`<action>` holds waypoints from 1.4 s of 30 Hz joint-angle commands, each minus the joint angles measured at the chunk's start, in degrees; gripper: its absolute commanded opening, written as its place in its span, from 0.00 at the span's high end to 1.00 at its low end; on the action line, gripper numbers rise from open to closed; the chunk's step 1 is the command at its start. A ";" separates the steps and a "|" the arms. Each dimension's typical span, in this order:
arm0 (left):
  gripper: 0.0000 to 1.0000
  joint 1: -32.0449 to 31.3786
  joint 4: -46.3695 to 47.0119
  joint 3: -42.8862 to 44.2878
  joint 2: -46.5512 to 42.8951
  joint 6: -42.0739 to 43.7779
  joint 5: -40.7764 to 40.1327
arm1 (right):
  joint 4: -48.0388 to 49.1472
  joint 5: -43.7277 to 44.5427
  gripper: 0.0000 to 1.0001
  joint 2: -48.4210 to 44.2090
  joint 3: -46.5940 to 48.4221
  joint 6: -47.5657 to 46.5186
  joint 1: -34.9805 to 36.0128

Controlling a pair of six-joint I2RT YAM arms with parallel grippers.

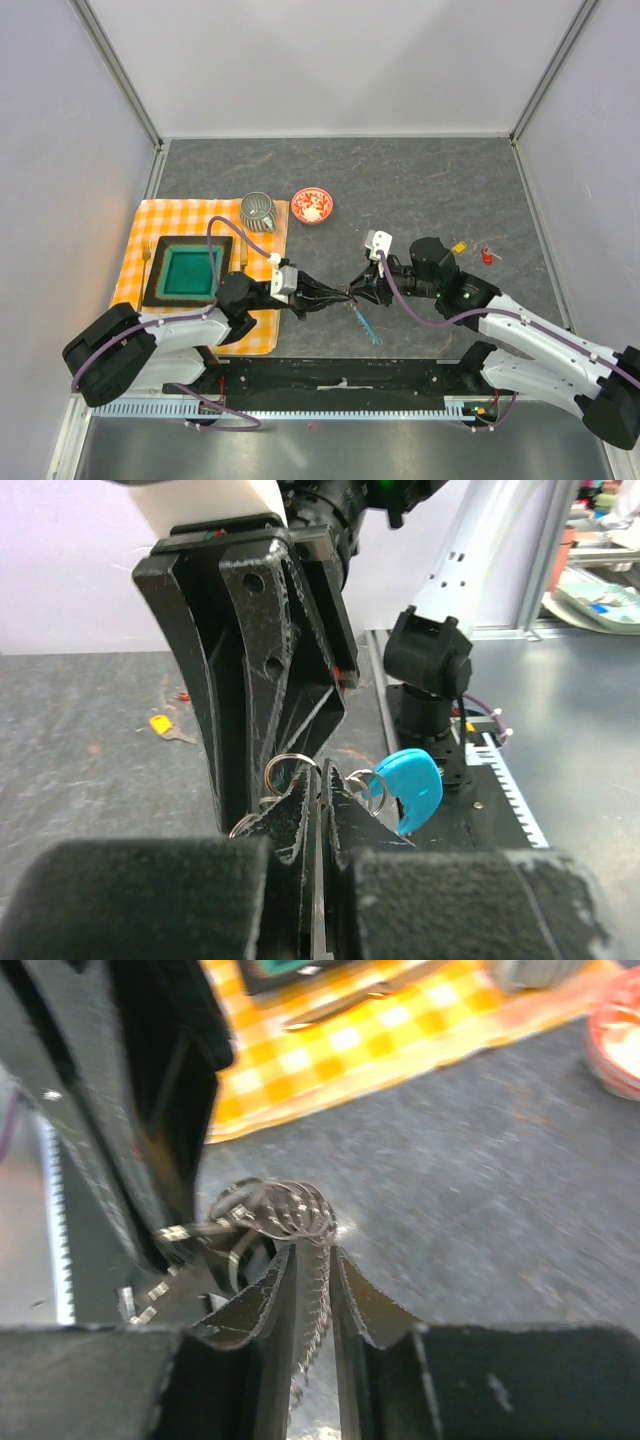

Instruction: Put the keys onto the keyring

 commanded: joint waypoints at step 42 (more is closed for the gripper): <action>0.93 1.03 -6.94 2.38 4.90 19.40 -6.49 | -13.27 20.01 0.62 5.64 15.29 41.18 -0.19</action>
